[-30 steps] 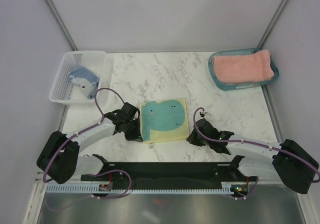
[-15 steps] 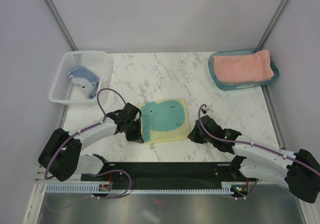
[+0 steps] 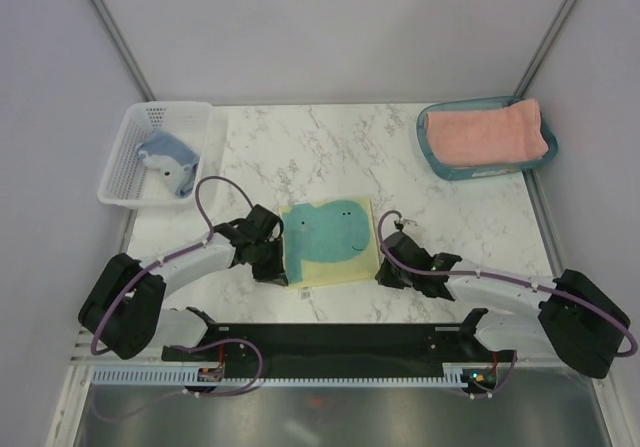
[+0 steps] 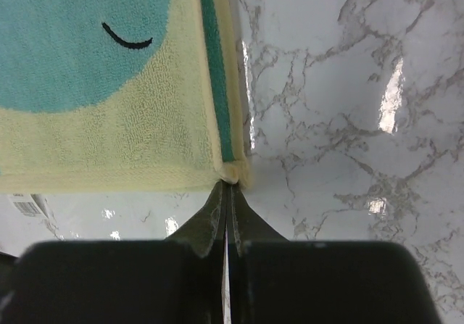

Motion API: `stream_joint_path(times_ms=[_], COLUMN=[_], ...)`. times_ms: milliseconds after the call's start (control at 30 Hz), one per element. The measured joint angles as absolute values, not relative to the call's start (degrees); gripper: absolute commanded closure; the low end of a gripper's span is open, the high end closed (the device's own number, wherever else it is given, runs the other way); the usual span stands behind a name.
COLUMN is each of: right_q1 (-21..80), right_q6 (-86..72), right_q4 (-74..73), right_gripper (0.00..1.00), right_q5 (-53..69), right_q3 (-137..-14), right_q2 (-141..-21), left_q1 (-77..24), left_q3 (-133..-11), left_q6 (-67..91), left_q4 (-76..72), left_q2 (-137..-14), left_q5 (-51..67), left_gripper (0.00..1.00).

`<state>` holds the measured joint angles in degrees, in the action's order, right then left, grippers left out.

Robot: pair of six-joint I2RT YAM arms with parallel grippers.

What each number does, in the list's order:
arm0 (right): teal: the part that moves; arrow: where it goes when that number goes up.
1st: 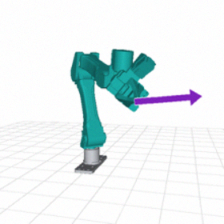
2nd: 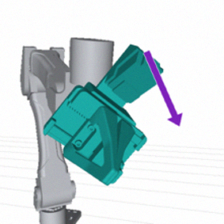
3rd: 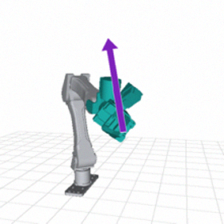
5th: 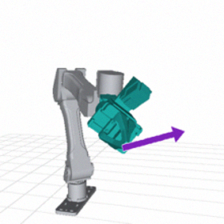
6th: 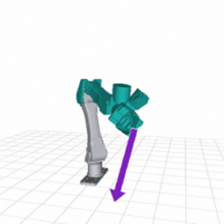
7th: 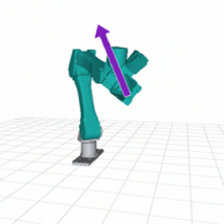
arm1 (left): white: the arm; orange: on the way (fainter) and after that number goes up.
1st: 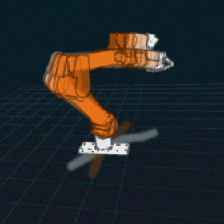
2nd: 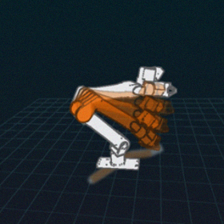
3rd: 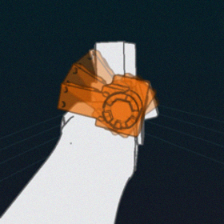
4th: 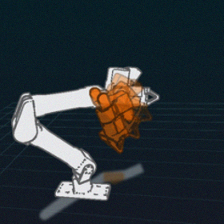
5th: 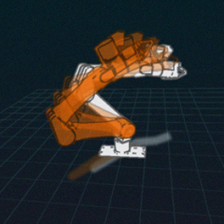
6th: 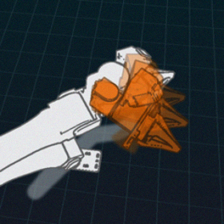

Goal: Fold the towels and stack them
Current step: Fold the towel

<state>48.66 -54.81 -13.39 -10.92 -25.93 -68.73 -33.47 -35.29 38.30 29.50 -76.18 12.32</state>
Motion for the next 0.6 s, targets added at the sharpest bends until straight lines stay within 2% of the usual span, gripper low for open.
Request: stream_joint_path(times_ms=[33, 133, 167, 267, 300, 400, 433, 500, 533, 600], right_q1=[48.8, 48.9, 48.9, 48.9, 48.9, 48.9, 48.9, 48.9, 48.9, 48.3], right_q6=[-55.0, -55.6, -55.7, -55.8, -55.7, -55.5, -55.2, -53.5, -51.9, -47.9], right_q4=[-12.6, -11.6, -11.5, -12.0, -12.2, -13.5, -14.3, -16.2, -17.3, -19.3], right_gripper=[1.0, 1.0, 1.0, 1.0, 1.0, 0.85, 0.71, 0.58, 0.48, 0.42], right_q5=[-11.0, -11.0, -11.0, -11.0, -10.9, -10.1, -9.7, -8.8, -8.4, -7.5], right_q3=[-25.2, -23.4, -23.0, -22.6, -22.6, -22.6, -22.7, -23.9, -25.2, -29.4], right_q2=[-68.0, -66.0, -65.4, -64.5, -64.3, -62.8, -61.9, -59.9, -59.3, -59.0], left_q1=[-33.5, -33.5, -33.5, -33.5, -33.5, -33.5, -33.5, -33.4, -33.3, -32.4], left_q3=[-35.3, -35.3, -35.3, -35.3, -35.5, -37.8, -39.2, -42.8, -44.9, -49.4], left_q6=[38.3, 38.3, 38.3, 38.4, 38.4, 38.4, 38.2, 37.9, 37.5, 36.0], left_q4=[29.4, 29.4, 29.4, 29.8, 30.4, 33.5, 34.8, 37.1, 38.1, 39.4], left_q2=[-76.2, -76.4, -76.4, -76.5, -76.7, -77.2, -77.2, -77.2, -77.2, -77.2], left_q5=[12.4, 12.4, 12.4, 11.9, 11.5, 10.2, 9.5, 8.5, 8.0, 7.6], left_gripper=[0.97, 0.84, 0.75, 0.56, 0.53, 0.41, 0.39, 0.3, 0.22, 0.2])
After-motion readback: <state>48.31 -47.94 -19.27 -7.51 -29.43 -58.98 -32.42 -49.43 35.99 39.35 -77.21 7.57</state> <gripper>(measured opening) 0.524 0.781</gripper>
